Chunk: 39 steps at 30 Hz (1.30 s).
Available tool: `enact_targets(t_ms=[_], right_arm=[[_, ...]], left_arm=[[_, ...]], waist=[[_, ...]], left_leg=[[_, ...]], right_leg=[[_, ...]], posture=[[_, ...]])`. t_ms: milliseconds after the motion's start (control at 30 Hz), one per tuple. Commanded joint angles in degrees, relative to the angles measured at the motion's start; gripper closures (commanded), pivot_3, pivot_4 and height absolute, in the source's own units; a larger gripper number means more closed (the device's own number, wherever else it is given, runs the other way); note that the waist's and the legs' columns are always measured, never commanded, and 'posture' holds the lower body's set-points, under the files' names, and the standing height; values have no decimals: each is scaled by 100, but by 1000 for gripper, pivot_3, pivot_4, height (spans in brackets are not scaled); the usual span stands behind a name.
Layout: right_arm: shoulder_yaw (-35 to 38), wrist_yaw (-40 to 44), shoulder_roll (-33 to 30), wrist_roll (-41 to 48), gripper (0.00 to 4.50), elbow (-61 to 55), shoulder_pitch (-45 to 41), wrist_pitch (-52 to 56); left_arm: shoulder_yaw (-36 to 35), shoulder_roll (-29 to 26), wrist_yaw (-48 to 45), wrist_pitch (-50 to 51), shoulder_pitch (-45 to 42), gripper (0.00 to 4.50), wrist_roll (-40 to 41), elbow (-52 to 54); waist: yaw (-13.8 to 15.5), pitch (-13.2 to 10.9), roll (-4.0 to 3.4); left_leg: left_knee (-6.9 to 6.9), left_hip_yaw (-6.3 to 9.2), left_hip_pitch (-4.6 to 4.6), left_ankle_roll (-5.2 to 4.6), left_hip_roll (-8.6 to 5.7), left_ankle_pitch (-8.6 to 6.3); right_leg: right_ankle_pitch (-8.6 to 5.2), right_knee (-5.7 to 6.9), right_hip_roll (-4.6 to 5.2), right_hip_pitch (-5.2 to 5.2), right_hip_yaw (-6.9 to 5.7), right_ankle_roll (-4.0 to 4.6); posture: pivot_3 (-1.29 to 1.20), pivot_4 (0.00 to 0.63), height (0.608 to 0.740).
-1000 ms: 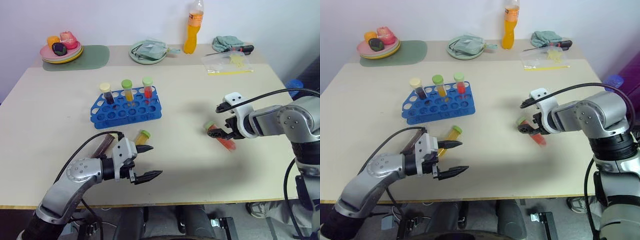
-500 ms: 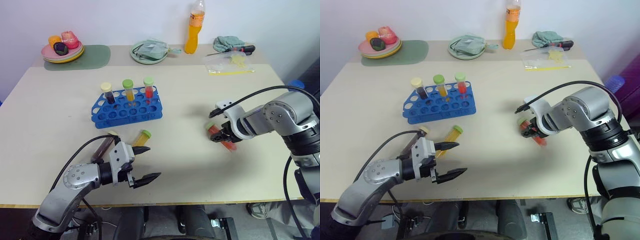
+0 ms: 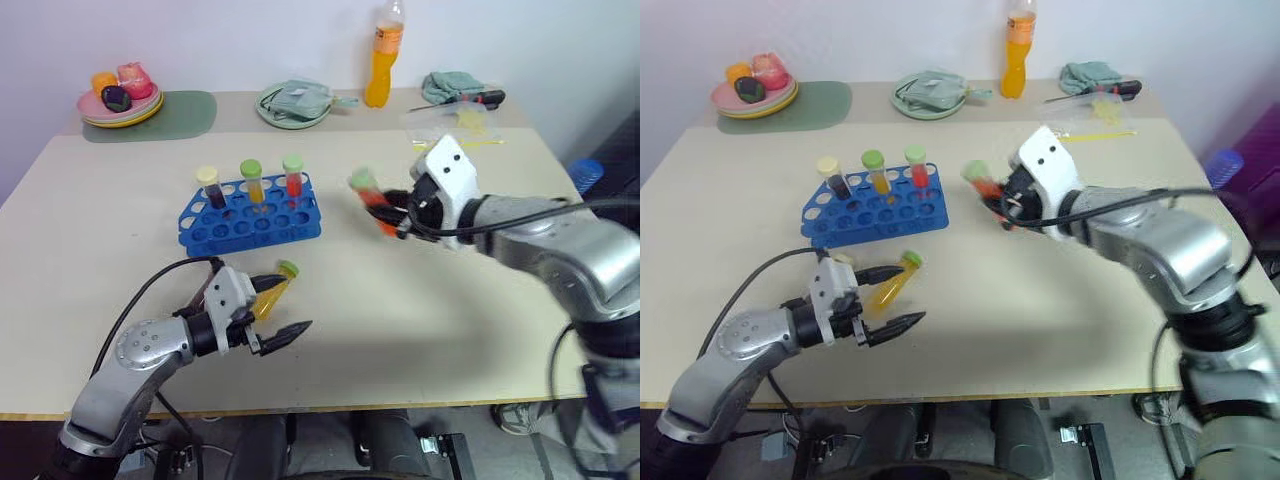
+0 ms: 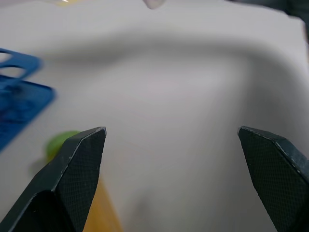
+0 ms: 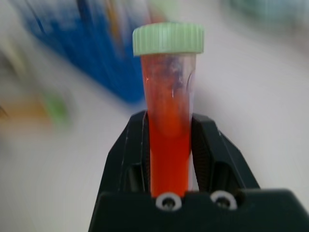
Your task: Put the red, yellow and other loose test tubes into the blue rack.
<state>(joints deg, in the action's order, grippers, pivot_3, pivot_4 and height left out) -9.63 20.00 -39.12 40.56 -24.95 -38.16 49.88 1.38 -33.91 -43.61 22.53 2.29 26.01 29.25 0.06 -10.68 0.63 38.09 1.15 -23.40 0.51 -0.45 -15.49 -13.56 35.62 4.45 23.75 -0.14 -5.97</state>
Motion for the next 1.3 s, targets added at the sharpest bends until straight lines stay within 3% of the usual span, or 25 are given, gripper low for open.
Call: enact_targets(t_ms=[33,233,500,767,1300], right_arm=[[-127,-154,1070,-725,3779,163,188,-1385],[-309,-370,2980,-1788,3779,2274,-122,-3181],[-229,-210,4104,-2609,3779,4591,-626,-4829],[-52,27,4415,-2837,3779,5233,-632,-5351],[209,398,4394,-3065,3779,5501,-292,-5760]], left_arm=[[-500,269,356,-80,-134,0,190,-228],[-1285,538,908,-694,-302,0,-100,-894],[-1747,321,1019,-721,-174,0,-169,-936],[-1769,353,1189,-528,-17,0,-89,-590],[-1780,295,1128,-387,97,0,140,-308]], waist=[[-12,-1,-2],[-78,-1,-1],[-96,-2,-3],[-113,-2,-4],[-117,-3,-5]], left_leg=[[2,2,3,0,0,0],[8,2,5,12,-5,7],[-6,-3,-2,19,-8,11],[-9,-2,-1,25,-7,14],[-12,-3,-2,29,-7,15]], right_leg=[[0,7,0,-1,0,0],[0,52,4,18,2,2],[0,54,6,36,5,3],[0,61,7,44,8,4],[0,63,9,48,11,5]], posture=[[0,150,740],[0,150,740],[0,150,740],[0,150,740],[0,150,740]])
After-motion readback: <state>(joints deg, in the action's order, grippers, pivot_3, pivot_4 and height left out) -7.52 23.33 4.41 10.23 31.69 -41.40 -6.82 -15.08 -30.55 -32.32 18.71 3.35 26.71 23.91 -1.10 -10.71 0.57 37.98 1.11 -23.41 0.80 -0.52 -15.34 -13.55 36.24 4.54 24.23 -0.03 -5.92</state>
